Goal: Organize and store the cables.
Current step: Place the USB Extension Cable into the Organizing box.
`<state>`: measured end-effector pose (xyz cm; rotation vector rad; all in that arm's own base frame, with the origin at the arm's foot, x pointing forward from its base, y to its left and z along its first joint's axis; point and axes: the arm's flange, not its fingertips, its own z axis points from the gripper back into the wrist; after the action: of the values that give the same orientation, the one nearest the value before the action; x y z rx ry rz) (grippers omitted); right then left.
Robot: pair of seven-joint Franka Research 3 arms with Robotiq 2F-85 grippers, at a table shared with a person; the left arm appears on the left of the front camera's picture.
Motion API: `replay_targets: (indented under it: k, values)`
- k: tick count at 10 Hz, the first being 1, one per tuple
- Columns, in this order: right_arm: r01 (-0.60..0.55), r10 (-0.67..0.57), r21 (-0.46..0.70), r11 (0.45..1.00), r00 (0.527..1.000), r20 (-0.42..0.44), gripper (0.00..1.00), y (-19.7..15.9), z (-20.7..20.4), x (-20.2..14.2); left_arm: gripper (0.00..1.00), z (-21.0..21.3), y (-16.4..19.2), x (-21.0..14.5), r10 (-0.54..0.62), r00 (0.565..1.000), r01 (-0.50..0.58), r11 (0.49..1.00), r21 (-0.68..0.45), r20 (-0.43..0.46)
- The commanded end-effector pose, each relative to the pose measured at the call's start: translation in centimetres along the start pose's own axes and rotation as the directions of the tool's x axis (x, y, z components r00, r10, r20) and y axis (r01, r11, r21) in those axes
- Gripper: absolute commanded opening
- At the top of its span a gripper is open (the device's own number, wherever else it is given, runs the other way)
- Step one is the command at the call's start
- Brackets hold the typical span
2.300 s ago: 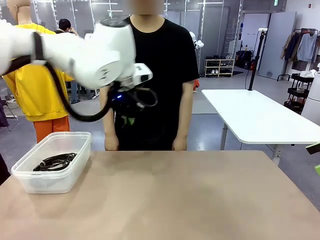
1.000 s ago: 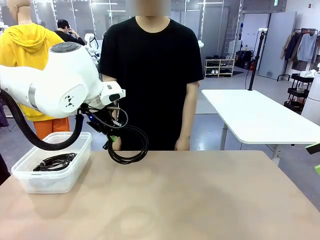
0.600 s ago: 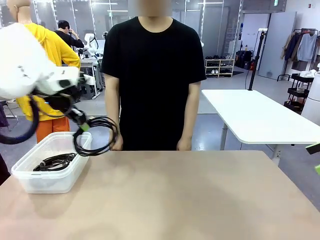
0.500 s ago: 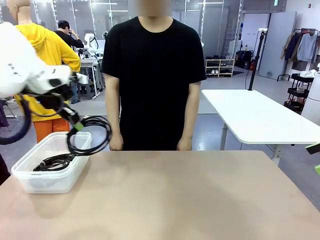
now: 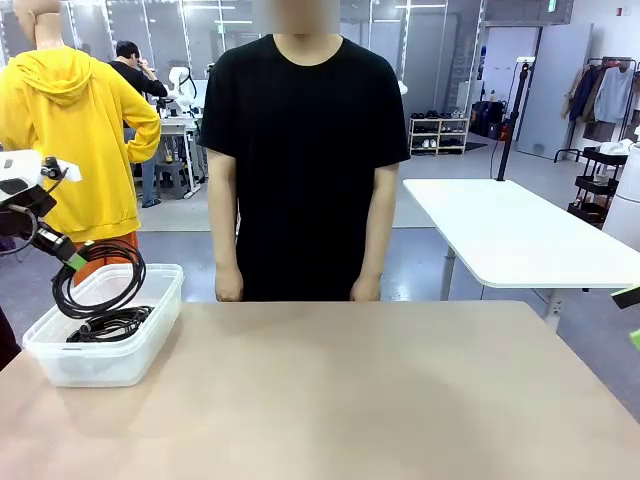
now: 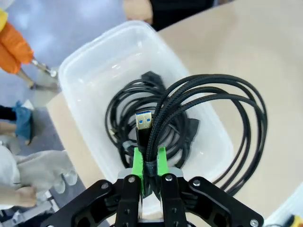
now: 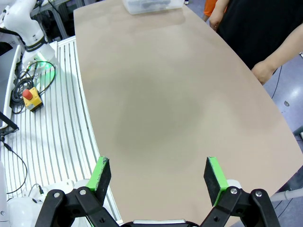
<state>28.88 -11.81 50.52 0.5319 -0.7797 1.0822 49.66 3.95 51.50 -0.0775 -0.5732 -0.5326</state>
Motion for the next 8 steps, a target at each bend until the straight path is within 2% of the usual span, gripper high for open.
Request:
replay_targets:
  k: [1,4,7,8]
  values:
    - [0.012,-0.012,-0.006,1.0,1.0,-0.015,1.0,0.1,-0.2,0.0,0.13,-3.1,1.9,1.8,0.076,0.997,-0.077,0.995,0.071,0.009]
    - [0.012,-0.012,-0.006,1.0,1.0,-0.015,1.0,0.1,-0.2,0.0,0.13,-7.8,4.7,2.7,0.143,0.989,-0.14,0.986,0.09,-0.03]
    - [0.012,-0.012,-0.006,1.0,1.0,-0.015,1.0,0.1,-0.2,0.0,0.13,-12.8,5.8,1.6,0.202,0.968,-0.186,0.976,0.115,-0.148]
    - [0.012,-0.012,-0.006,1.0,1.0,-0.015,1.0,0.1,-0.2,0.0,0.21,-13.6,5.6,1.5,0.195,0.967,-0.179,0.978,0.109,-0.164]
